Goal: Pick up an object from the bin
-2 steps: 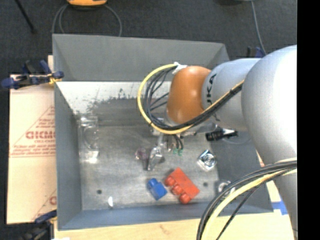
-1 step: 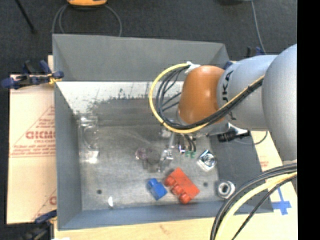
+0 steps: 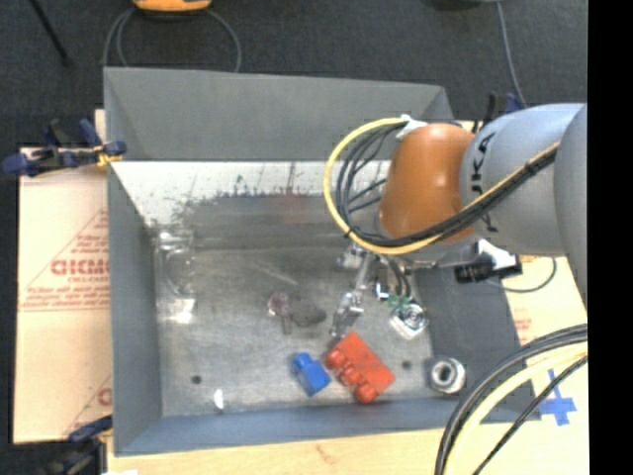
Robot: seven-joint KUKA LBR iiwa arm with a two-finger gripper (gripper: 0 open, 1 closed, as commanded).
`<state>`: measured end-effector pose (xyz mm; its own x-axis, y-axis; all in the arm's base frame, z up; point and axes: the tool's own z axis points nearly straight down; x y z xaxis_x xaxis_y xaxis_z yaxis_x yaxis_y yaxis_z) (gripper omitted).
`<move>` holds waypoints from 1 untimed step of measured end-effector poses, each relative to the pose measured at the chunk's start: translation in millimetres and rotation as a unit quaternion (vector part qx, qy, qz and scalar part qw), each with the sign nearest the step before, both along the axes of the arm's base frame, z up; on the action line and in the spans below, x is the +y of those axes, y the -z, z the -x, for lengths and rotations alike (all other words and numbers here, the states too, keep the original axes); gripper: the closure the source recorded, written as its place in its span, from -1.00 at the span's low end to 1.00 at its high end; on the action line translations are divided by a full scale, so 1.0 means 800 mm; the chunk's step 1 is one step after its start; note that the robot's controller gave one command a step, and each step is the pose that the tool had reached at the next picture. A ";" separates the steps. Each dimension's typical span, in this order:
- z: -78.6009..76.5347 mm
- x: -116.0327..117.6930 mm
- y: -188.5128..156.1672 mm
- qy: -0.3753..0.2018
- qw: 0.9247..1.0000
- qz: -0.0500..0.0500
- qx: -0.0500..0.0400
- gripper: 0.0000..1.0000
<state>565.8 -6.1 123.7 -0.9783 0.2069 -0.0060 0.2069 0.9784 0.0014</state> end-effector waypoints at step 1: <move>0.002 0.027 0.064 0.018 1.000 0.000 -0.002 -1.00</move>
Offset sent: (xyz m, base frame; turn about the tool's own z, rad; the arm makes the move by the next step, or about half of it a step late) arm -0.0048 0.0226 -0.0537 0.0373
